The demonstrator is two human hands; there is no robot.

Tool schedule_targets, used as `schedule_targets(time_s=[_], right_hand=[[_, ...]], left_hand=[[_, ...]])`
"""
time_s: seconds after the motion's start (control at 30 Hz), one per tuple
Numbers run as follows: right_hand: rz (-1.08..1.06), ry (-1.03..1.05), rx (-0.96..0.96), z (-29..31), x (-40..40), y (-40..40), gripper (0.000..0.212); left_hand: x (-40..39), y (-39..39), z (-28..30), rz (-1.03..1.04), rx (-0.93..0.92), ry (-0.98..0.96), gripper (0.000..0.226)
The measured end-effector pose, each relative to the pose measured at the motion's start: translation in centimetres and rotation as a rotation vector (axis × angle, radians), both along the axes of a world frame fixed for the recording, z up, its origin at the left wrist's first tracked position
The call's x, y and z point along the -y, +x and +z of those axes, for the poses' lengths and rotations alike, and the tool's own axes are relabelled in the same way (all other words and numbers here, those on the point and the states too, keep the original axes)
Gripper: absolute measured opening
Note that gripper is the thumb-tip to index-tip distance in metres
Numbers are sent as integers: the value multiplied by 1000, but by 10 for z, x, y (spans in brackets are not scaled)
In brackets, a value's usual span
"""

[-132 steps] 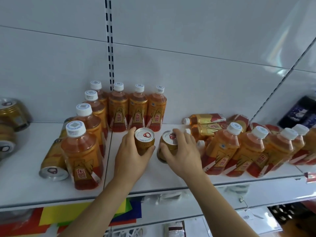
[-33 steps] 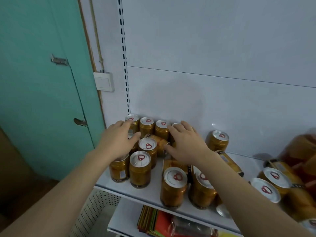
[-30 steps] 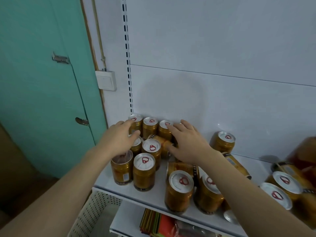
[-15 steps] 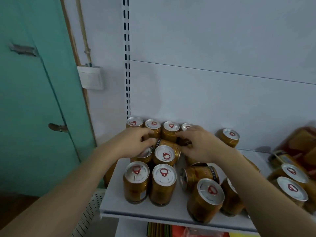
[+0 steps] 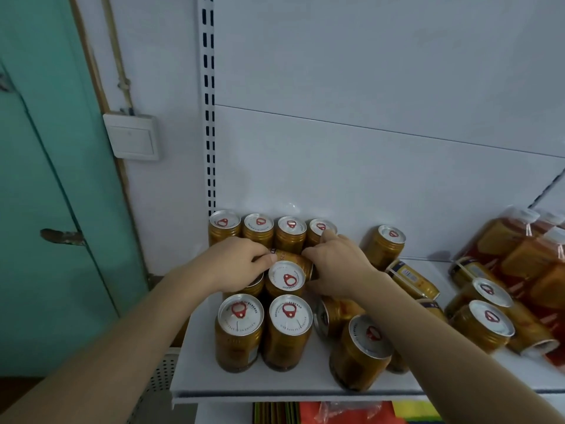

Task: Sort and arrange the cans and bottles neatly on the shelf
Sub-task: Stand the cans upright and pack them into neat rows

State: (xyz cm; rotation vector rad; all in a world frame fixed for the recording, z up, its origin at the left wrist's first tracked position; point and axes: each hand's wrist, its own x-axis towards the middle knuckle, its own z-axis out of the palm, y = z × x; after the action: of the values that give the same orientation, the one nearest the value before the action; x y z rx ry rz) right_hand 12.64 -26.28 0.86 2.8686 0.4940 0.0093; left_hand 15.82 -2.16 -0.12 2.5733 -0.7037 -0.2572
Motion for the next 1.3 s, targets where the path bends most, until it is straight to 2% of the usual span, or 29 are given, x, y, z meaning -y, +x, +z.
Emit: schedule_targets(time_s=[0.1, 0.23, 0.3, 0.47, 0.57, 0.7, 0.77, 0.83, 0.93, 1.0, 1.03, 1.23, 1.3], right_hand=[[13, 111, 17, 6, 9, 2, 37], [20, 300, 26, 18, 15, 8, 65], [55, 364, 34, 19, 10, 12, 70], [101, 492, 3, 20, 0, 23, 64], [181, 514, -36, 18, -8, 26, 53], [253, 520, 1, 17, 0, 17, 42], [145, 471, 16, 18, 20, 9, 33], [-78, 349, -31, 21, 41, 1, 29], [-353, 217, -190, 16, 54, -4, 66], [-427, 179, -250, 8, 51, -5, 91], [-442, 169, -246, 4, 49, -6, 96], [-496, 317, -204, 4, 50, -8, 76], [-524, 378, -129, 6, 55, -10, 65]], left_hand=[[0, 1, 4, -1, -2, 18, 40], [4, 2, 8, 13, 2, -5, 39], [10, 2, 9, 20, 7, -36, 39], [22, 9, 11, 120, 19, -86, 36], [26, 15, 12, 225, 26, -44, 36], [25, 17, 5, 238, 22, 5, 27], [25, 14, 5, 243, 37, 10, 24], [30, 9, 7, 239, 139, 43, 20], [44, -1, 13, 223, 282, 84, 20], [54, -6, 15, 206, 310, 158, 31], [57, -7, 15, 210, 316, 195, 37], [69, -12, 19, 201, 345, 239, 56], [74, -18, 22, 166, 391, 269, 61]])
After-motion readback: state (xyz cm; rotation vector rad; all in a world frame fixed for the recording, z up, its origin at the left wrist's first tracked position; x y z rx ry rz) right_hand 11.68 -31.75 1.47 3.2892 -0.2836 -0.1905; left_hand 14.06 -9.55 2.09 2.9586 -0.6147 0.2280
